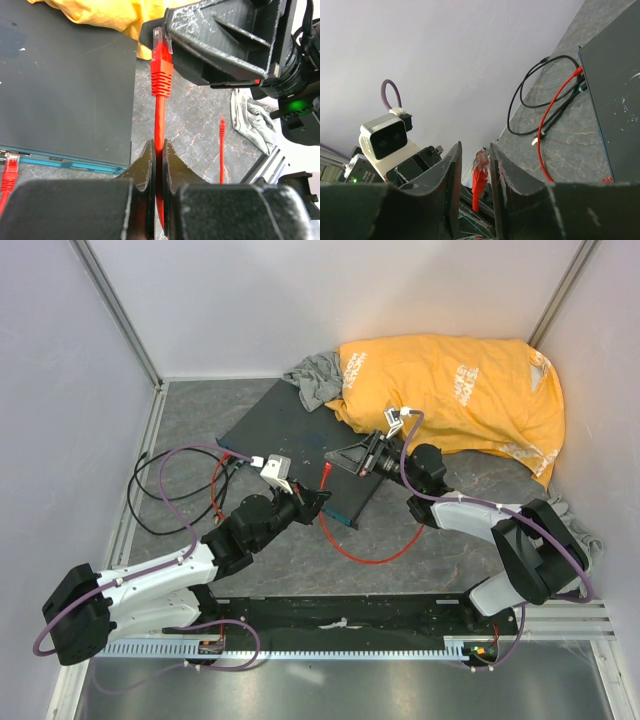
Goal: Insert the plug into the switch port
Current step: Pick up the connector from the center of the board.
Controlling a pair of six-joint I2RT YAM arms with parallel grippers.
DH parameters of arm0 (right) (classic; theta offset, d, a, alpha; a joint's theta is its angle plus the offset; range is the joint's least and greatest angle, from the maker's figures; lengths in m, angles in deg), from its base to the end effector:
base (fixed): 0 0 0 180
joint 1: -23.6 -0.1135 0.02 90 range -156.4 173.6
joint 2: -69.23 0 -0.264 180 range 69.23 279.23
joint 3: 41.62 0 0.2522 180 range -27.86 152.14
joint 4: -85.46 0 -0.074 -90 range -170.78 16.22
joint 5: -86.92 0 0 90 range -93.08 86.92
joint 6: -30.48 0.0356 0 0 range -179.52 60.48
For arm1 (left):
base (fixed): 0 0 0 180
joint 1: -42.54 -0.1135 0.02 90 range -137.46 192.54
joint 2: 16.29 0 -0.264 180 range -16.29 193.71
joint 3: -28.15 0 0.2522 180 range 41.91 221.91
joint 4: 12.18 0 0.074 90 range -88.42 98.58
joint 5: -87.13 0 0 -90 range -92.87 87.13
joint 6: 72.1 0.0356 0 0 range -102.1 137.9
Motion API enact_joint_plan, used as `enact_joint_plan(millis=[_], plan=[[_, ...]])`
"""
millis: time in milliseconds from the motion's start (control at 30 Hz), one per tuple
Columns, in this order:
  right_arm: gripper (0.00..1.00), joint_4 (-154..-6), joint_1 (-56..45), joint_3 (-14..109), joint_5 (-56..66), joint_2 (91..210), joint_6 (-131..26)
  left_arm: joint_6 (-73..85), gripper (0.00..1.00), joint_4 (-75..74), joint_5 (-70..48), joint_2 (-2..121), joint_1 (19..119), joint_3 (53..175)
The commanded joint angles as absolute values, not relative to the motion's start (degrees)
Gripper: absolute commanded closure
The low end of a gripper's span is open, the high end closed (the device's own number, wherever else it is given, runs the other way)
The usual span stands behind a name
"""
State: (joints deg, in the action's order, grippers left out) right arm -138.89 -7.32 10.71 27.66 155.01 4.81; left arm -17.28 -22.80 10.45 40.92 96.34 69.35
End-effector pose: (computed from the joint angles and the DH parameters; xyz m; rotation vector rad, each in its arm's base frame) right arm 0.2598 0.1768 0.2575 -0.0493 1.6545 1.6959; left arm 0.1410 -0.1788 0.2557 0.0995 1.7554 -0.9694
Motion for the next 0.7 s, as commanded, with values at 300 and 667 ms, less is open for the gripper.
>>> enact_joint_plan(millis=[300,667], plan=[[1.00,-140.7,-7.7,9.8,28.3,153.8,2.0,-14.6,0.78,-22.1,11.4,39.6,96.2,70.6],[1.00,-122.0,-12.9,9.8,14.9,145.8,-4.6,9.1,0.35,-18.8,17.4,39.5,98.0,76.7]])
